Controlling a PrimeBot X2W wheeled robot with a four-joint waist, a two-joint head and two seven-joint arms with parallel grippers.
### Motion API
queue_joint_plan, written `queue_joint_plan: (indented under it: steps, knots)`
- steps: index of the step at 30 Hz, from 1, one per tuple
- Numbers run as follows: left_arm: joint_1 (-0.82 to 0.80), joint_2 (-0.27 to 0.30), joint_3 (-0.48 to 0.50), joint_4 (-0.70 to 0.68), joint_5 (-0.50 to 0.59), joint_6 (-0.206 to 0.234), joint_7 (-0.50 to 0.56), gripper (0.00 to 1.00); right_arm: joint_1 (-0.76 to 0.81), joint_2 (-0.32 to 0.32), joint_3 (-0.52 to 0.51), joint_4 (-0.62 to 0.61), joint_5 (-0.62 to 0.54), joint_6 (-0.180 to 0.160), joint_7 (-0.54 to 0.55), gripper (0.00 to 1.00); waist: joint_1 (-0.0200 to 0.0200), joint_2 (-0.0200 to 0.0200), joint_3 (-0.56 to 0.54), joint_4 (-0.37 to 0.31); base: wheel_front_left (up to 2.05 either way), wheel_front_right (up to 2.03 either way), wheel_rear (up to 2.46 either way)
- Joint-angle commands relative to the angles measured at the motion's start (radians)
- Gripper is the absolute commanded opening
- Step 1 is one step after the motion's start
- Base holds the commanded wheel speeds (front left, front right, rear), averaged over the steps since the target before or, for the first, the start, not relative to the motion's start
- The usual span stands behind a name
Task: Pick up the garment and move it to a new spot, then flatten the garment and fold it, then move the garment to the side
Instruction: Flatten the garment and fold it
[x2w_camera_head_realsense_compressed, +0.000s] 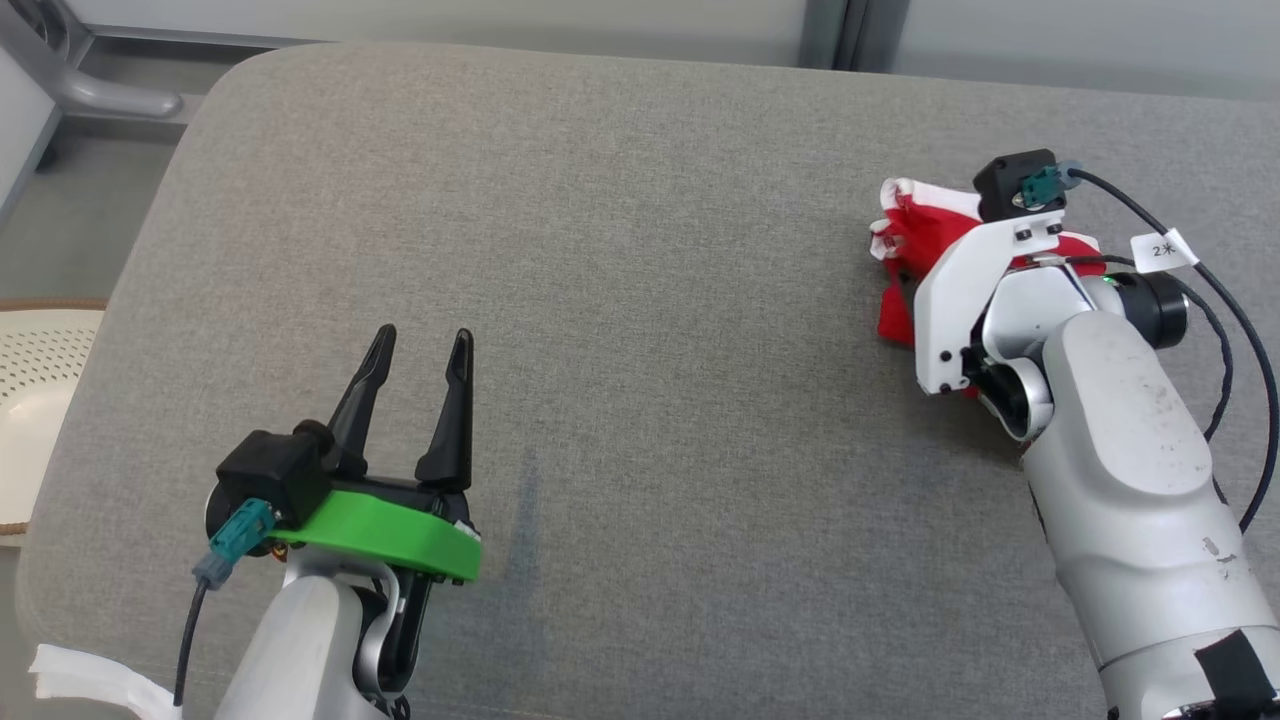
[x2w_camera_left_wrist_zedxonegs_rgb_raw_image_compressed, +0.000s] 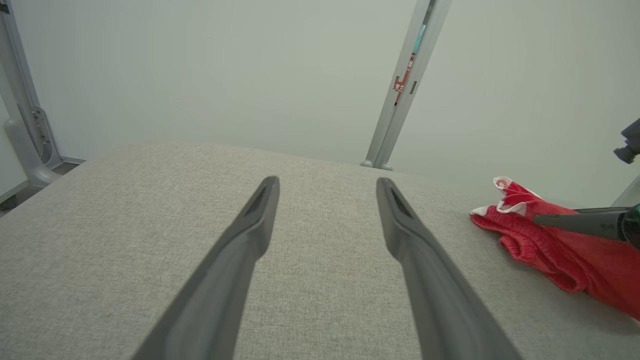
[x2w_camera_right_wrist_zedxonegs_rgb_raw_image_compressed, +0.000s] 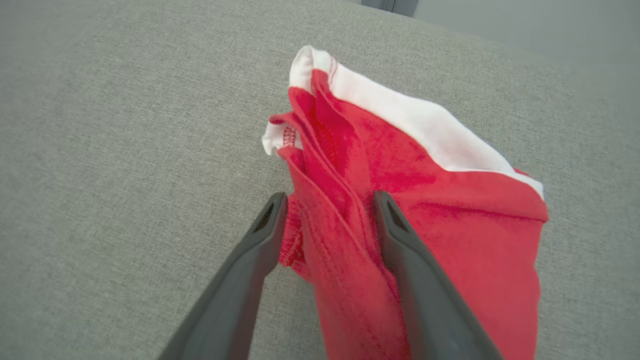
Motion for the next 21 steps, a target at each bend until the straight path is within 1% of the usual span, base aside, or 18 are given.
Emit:
queue_joint_plan:
  steps: [1, 3, 6, 8, 10, 13, 16, 21]
  knots:
    - [0.011, 0.001, 0.005, 0.004, -0.005, -0.002, 0.000, 1.00, 0.023, 0.002, 0.011, -0.020, 0.022, -0.002, -0.009, 1.00, 0.0000, 0.0000, -0.009, 0.005, 0.00, 0.00, 0.00]
    - [0.020, 0.002, 0.010, 0.005, -0.004, -0.002, 0.000, 1.00, 0.041, 0.008, 0.033, -0.058, 0.073, -0.002, -0.018, 1.00, 0.0000, 0.0000, -0.018, 0.004, 0.00, 0.00, 0.00]
    - [0.031, 0.002, 0.014, 0.006, -0.002, -0.002, 0.000, 1.00, 0.076, 0.004, 0.069, -0.156, 0.168, -0.002, -0.047, 1.00, 0.0000, 0.0000, -0.034, -0.005, 0.00, 0.00, 0.00]
    - [0.038, 0.002, 0.019, 0.006, -0.001, -0.002, 0.000, 1.00, 0.106, -0.020, 0.074, -0.233, 0.206, -0.002, -0.071, 1.00, 0.0000, 0.0000, -0.043, -0.014, 0.00, 0.00, 0.00]
    - [0.045, 0.002, 0.021, 0.004, -0.003, -0.002, 0.000, 1.00, 0.140, -0.047, 0.067, -0.299, 0.219, -0.002, -0.094, 1.00, 0.0000, 0.0000, -0.051, -0.024, 0.00, 0.00, 0.00]
    - [0.054, 0.003, 0.022, 0.002, -0.001, -0.002, 0.000, 1.00, 0.191, -0.070, 0.024, -0.368, 0.209, -0.002, -0.129, 1.00, 0.0000, 0.0000, -0.062, -0.037, 0.00, 0.00, 0.00]
    - [0.056, 0.001, 0.015, 0.002, -0.001, -0.002, 0.000, 1.00, 0.252, -0.092, -0.044, -0.399, 0.166, -0.002, -0.170, 1.00, 0.0000, 0.0000, -0.071, -0.046, 0.00, 0.00, 0.00]
    - [0.059, -0.002, 0.007, 0.006, -0.005, -0.002, 0.000, 1.00, 0.335, -0.087, -0.134, -0.401, 0.093, -0.002, -0.287, 1.00, 0.0000, 0.0000, -0.082, -0.050, 0.00, 0.00, 0.00]
